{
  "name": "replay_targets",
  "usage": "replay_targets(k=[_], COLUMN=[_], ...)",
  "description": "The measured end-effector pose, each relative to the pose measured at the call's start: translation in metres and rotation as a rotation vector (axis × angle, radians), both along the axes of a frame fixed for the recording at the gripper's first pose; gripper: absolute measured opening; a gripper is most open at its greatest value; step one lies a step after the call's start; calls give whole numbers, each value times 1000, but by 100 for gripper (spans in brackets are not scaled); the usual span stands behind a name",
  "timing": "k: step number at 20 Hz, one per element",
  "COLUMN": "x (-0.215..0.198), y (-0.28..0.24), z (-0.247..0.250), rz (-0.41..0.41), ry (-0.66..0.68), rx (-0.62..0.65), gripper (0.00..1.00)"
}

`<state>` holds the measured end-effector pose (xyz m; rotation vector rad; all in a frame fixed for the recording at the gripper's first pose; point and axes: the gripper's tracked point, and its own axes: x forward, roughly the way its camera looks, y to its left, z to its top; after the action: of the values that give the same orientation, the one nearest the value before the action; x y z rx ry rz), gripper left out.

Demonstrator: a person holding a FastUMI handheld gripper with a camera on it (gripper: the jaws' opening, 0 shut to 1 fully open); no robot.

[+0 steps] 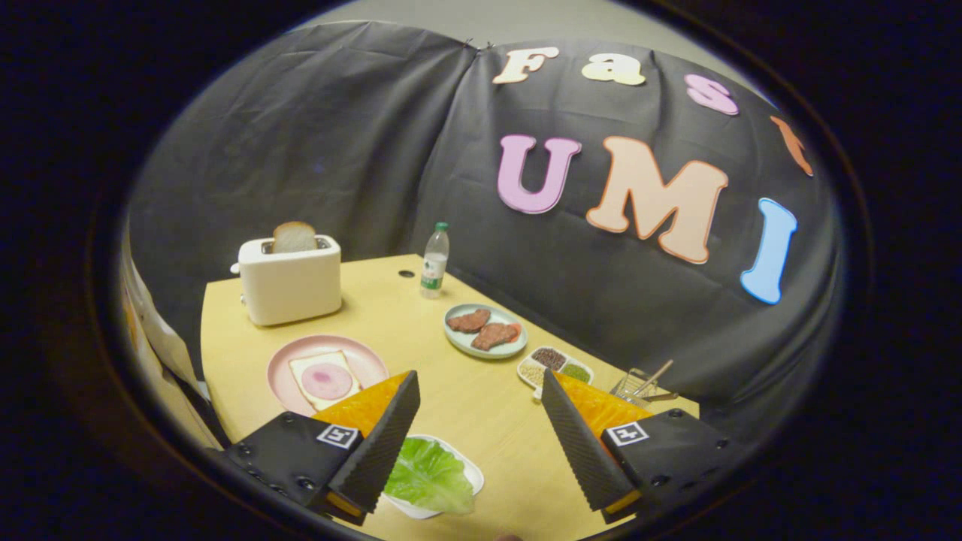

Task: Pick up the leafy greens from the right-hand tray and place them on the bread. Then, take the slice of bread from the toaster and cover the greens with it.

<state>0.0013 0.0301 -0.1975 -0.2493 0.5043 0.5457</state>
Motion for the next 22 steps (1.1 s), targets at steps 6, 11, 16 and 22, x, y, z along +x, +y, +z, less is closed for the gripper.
replay_targets(k=[6,11,16,22], x=[-13,-31,-45,-64], y=[5,13,16,15], z=[-43,-85,-113,-153], rz=[94,190,253,306], ry=[123,235,315,447], rx=[-72,-148,-195,-243], gripper=[100,100,99,99])
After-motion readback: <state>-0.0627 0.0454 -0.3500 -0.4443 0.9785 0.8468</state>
